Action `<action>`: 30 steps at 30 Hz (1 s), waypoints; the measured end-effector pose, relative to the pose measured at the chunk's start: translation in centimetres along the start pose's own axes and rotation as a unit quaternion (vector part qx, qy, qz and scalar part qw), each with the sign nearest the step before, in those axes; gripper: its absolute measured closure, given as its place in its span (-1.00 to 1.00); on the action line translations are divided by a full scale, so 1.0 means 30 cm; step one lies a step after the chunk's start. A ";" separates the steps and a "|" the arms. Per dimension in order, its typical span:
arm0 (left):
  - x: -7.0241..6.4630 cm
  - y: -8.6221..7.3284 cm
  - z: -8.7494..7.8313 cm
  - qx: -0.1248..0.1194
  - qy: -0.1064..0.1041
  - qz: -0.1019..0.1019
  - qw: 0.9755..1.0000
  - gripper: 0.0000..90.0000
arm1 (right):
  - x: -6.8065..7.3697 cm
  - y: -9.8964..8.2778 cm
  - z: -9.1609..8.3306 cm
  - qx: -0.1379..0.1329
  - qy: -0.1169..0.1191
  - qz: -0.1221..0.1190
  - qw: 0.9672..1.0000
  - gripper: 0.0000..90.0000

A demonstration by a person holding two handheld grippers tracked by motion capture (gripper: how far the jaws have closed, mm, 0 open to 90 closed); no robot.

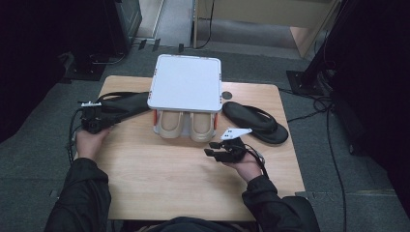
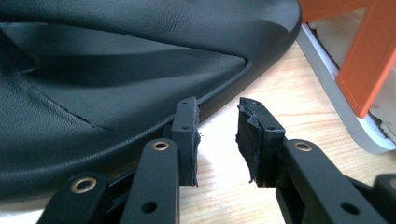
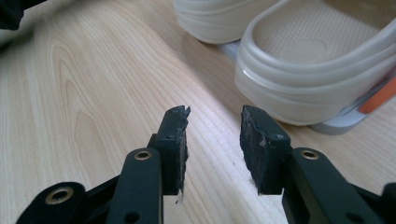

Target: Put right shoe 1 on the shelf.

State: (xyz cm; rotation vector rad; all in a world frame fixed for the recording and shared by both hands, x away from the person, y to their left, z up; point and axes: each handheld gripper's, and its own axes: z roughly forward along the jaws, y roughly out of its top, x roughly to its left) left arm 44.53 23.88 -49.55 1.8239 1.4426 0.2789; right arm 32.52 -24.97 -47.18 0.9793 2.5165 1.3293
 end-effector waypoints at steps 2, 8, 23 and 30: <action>0.005 0.006 0.004 0.000 0.002 -0.001 1.000 0.51 | 0.004 -0.003 0.001 0.000 0.001 0.002 1.000 0.37; 0.038 0.023 0.016 -0.010 0.003 -0.011 1.000 0.53 | 0.015 -0.016 -0.003 -0.010 0.003 0.005 1.000 0.38; -0.053 0.124 0.036 -0.024 -0.032 0.004 0.999 0.59 | 0.013 -0.029 -0.025 -0.017 -0.005 0.015 1.000 0.38; -0.096 0.166 0.087 -0.012 -0.038 0.018 0.999 0.61 | 0.006 -0.029 -0.032 -0.019 -0.008 0.017 1.000 0.38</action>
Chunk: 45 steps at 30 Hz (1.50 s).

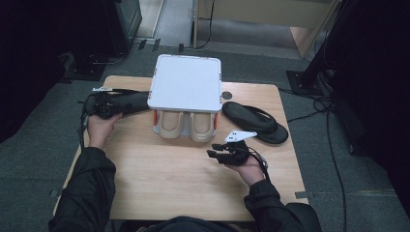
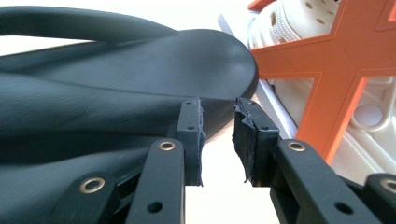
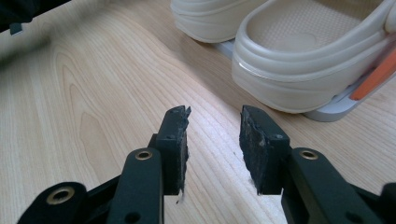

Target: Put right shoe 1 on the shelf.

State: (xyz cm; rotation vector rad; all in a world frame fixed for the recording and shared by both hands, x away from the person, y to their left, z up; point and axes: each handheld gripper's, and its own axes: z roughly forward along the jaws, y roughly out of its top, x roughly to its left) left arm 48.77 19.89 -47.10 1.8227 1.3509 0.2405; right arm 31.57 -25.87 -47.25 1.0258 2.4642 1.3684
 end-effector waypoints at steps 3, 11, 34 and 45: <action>-0.012 0.017 0.026 -0.006 -0.001 0.004 1.000 0.61 | -0.003 0.000 -0.002 0.001 0.001 0.002 1.000 0.38; -0.030 0.057 0.094 -0.021 -0.002 -0.013 1.000 0.63 | -0.008 -0.002 -0.012 -0.003 -0.002 0.003 1.000 0.38; -0.022 0.028 0.123 0.026 0.018 0.010 0.999 0.65 | -0.013 -0.004 -0.026 -0.005 -0.009 0.004 1.000 0.38; -0.014 -0.012 0.073 0.027 0.013 0.002 1.000 0.62 | -0.009 -0.001 -0.019 -0.004 -0.005 0.003 1.000 0.38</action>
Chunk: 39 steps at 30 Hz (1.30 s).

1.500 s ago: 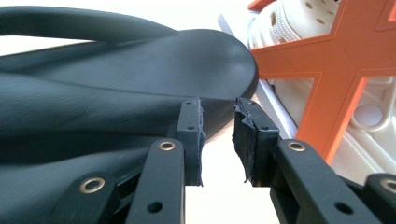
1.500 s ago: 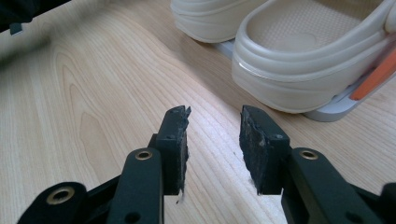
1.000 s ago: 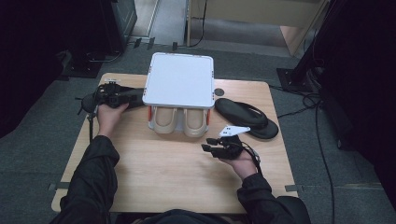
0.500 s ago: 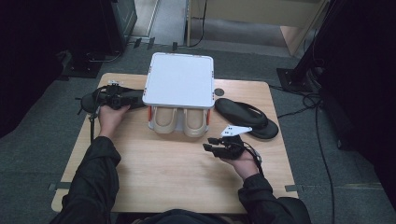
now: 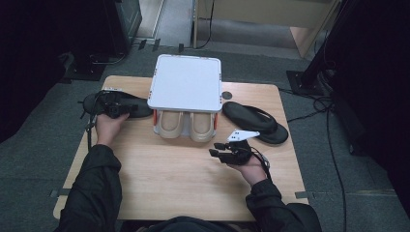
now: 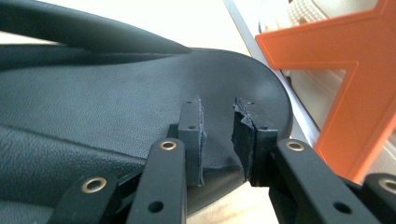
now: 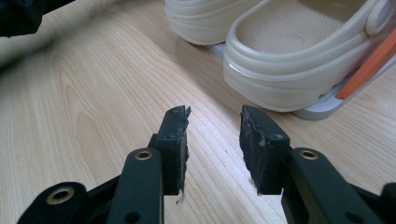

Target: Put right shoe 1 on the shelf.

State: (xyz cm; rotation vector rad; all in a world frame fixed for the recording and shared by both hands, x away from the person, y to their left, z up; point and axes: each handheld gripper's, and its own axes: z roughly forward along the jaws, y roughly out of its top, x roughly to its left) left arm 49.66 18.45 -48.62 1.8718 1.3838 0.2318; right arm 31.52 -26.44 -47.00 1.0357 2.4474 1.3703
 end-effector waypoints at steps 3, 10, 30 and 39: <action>0.004 -0.013 -0.014 0.001 -0.002 -0.003 1.000 0.63 | -0.002 0.003 0.005 -0.003 0.003 -0.003 1.000 0.38; 0.008 -0.048 -0.054 0.007 0.001 0.004 1.000 0.63 | -0.001 0.016 0.015 0.000 0.009 -0.005 1.000 0.38; 0.028 -0.130 -0.137 0.024 -0.016 0.002 1.000 0.59 | -0.003 0.035 0.035 0.000 0.020 -0.007 1.000 0.38; 0.040 -0.111 -0.188 -0.005 -0.018 -0.007 1.000 0.37 | -0.005 0.035 0.038 0.001 0.020 -0.008 1.000 0.38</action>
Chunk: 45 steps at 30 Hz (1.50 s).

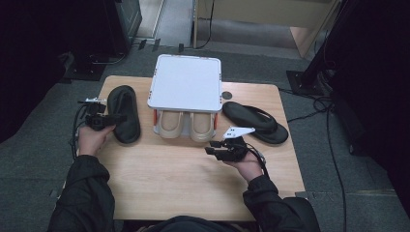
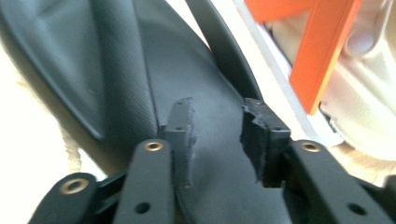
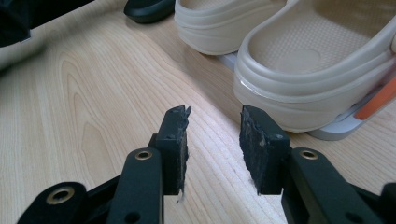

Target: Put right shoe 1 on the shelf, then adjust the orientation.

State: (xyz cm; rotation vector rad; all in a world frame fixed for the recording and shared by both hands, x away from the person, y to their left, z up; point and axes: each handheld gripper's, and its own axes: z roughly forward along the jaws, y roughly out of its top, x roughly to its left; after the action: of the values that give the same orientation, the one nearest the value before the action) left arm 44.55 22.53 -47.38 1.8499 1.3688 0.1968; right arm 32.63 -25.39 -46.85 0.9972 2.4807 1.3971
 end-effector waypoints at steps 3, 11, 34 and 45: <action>0.006 0.012 -0.021 -0.012 0.014 0.007 1.000 0.30 | 0.000 -0.001 0.001 0.000 0.001 0.002 1.000 0.38; 0.067 0.021 -0.018 -0.016 0.038 -0.008 0.999 0.21 | 0.000 -0.001 -0.001 0.001 0.000 0.003 1.000 0.38; 0.098 0.058 0.106 -0.010 0.059 0.001 0.998 0.34 | 0.001 -0.027 -0.018 0.000 -0.011 0.011 1.000 0.38; 0.107 0.065 0.096 -0.010 0.047 -0.039 0.998 0.51 | 0.001 -0.033 -0.023 -0.002 -0.014 0.017 1.000 0.37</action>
State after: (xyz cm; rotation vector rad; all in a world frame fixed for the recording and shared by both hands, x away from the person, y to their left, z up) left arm 48.85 23.65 -49.00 1.7859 1.4958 0.2592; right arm 31.87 -26.21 -47.26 1.0544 2.4508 1.3880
